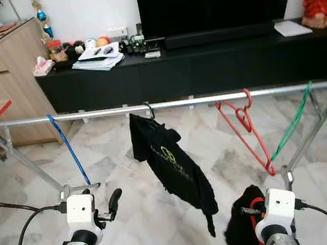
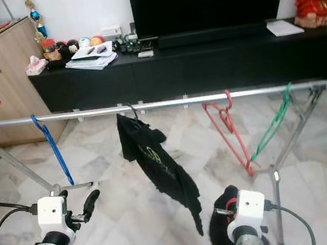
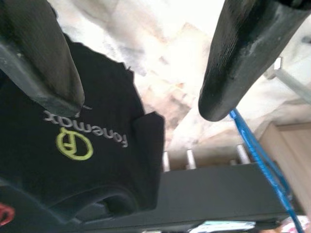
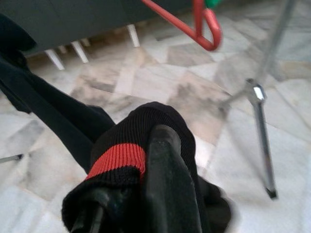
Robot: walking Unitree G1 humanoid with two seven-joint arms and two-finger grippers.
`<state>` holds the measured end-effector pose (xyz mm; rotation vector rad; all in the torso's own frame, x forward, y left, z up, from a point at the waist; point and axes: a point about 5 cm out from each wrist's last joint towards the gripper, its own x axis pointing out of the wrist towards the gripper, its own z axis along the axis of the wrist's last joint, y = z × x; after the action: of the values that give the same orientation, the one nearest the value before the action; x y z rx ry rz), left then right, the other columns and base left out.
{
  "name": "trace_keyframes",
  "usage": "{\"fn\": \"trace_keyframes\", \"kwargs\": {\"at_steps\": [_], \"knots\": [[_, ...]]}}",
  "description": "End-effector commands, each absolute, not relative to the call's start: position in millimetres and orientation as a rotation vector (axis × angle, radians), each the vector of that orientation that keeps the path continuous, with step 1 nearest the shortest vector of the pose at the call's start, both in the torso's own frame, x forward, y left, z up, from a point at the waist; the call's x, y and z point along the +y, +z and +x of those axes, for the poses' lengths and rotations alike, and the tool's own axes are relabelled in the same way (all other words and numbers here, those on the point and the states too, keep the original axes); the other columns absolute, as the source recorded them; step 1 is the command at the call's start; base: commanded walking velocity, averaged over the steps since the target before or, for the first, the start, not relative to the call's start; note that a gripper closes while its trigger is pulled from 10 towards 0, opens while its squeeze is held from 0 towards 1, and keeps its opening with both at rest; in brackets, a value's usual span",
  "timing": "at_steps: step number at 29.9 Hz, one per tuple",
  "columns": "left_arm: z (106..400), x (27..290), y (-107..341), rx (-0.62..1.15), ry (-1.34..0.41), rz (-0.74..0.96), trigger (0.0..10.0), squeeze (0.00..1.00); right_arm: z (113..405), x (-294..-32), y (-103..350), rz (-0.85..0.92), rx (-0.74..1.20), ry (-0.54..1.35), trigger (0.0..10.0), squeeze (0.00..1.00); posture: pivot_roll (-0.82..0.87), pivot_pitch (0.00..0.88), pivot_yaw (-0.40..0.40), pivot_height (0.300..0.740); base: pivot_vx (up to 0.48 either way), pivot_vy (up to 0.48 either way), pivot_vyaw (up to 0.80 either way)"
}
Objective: Hang hanger
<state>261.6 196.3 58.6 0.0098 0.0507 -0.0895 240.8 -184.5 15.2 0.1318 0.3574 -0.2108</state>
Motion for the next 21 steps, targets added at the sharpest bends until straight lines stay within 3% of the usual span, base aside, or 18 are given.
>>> {"fn": "trace_keyframes", "kwargs": {"at_steps": [1, 14, 21], "knots": [[261.9, 204.5, 61.0, 0.049, -0.072, 0.025, 10.0, 0.0, 246.7, -177.8, 22.0, 0.14, 0.322, -0.193, 10.0, 0.0, -0.02, 0.01, 0.068, 0.74, 0.0, 0.48, 0.0], [261.1, 204.2, 62.5, 0.057, -0.07, 0.022, 10.0, 0.0, 247.9, -176.4, 22.4, 0.138, 0.318, -0.186, 10.0, 0.0, -0.02, 0.012, 0.066, 0.74, 0.0, 0.48, 0.0], [269.3, 195.5, 60.5, 0.077, -0.114, 0.003, 10.0, 0.0, 254.6, -169.0, 18.7, 0.106, 0.331, -0.147, 10.0, 0.0, -0.01, 0.017, 0.053, 0.74, 0.0, 0.0, 0.0]]}}
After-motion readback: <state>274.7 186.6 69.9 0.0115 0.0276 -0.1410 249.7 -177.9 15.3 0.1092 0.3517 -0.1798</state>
